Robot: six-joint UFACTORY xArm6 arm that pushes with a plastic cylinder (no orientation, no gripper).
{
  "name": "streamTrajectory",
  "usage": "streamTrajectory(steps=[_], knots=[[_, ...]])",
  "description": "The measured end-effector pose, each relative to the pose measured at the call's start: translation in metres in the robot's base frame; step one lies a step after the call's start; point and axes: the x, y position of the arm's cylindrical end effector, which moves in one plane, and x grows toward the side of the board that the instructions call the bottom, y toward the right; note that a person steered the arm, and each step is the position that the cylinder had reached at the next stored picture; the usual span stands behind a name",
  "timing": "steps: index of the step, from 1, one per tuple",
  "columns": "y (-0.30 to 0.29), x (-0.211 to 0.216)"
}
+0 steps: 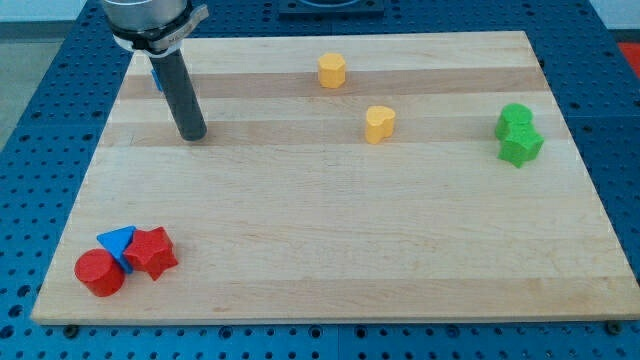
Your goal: Move the heart to the top right side of the board
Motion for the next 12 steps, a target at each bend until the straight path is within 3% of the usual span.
streamTrajectory(steps=[1,2,3,4,6,9,10,12], knots=[[0.012,0.007],[0.051,0.072],[0.12,0.111],[0.185,0.106],[0.193,0.059],[0.266,0.044],[0.231,0.058],[0.209,0.047]])
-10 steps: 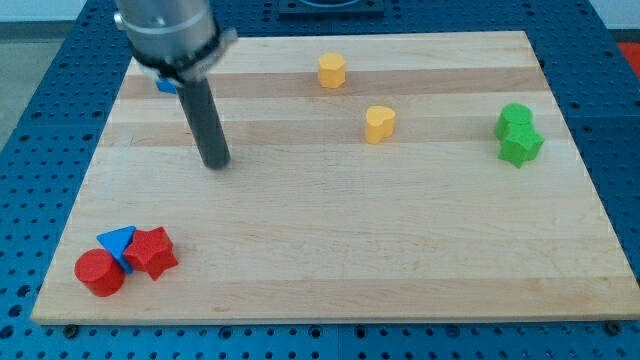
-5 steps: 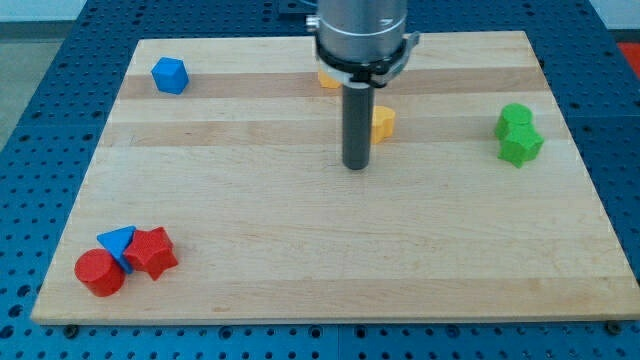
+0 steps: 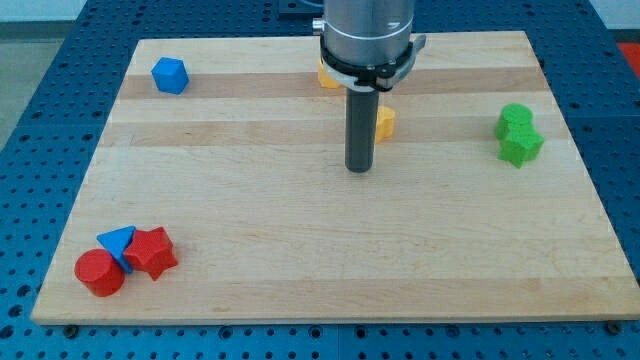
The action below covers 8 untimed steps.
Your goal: Move the heart to the top right side of the board
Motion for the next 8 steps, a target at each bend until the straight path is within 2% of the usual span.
streamTrajectory(steps=[1,2,4,5,6,8], knots=[[0.004,-0.033],[0.01,-0.037],[0.114,-0.082],[0.144,-0.09],[0.14,-0.078],[0.087,-0.021]])
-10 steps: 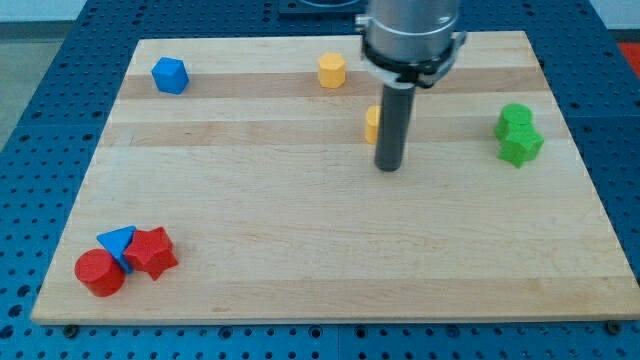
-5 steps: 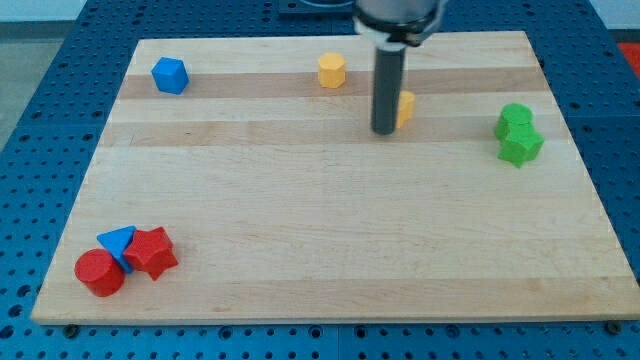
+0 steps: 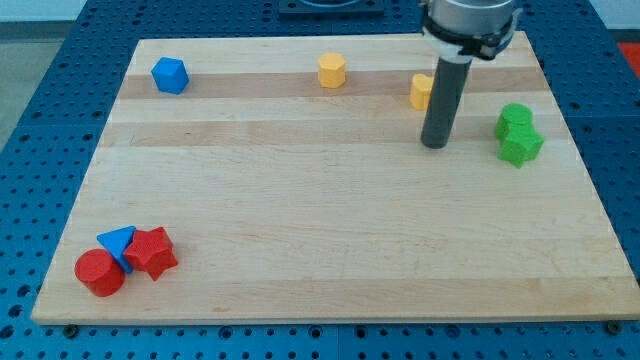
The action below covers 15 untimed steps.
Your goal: Move the heart to the top right side of the board
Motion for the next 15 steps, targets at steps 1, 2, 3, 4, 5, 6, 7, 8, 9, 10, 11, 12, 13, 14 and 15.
streamTrajectory(steps=[1,2,3,4,5,6,7,8,9,10,11,12,13,14,15], knots=[[0.0,-0.035],[0.023,-0.068],[0.024,-0.068],[0.011,-0.06],[-0.023,-0.026],[-0.028,-0.036],[0.007,-0.079],[0.008,-0.079],[-0.001,-0.072],[-0.025,-0.068],[-0.009,-0.101],[0.008,-0.117],[0.007,-0.117],[-0.014,-0.111],[-0.021,-0.142]])
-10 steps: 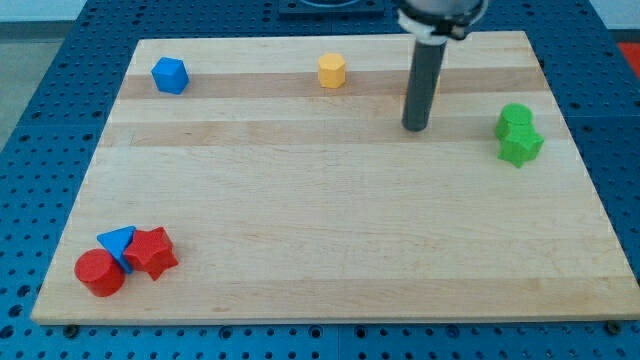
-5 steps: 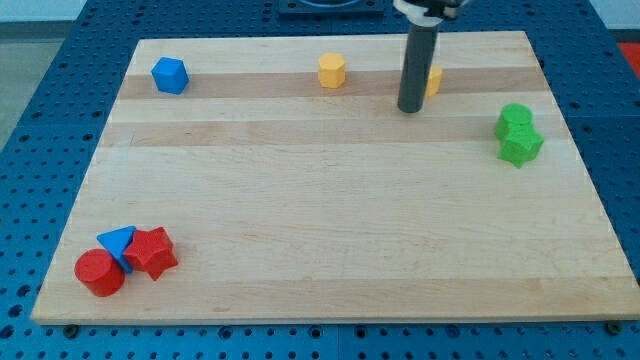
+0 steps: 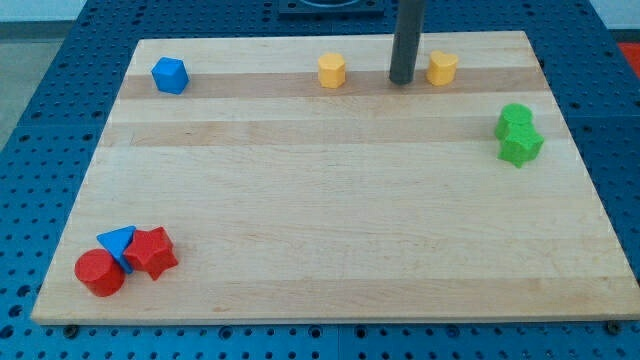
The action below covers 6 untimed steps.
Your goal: Move the heart to the top right side of the board
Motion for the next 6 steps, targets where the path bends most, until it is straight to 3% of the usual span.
streamTrajectory(steps=[1,6], knots=[[0.006,-0.016],[0.07,0.004]])
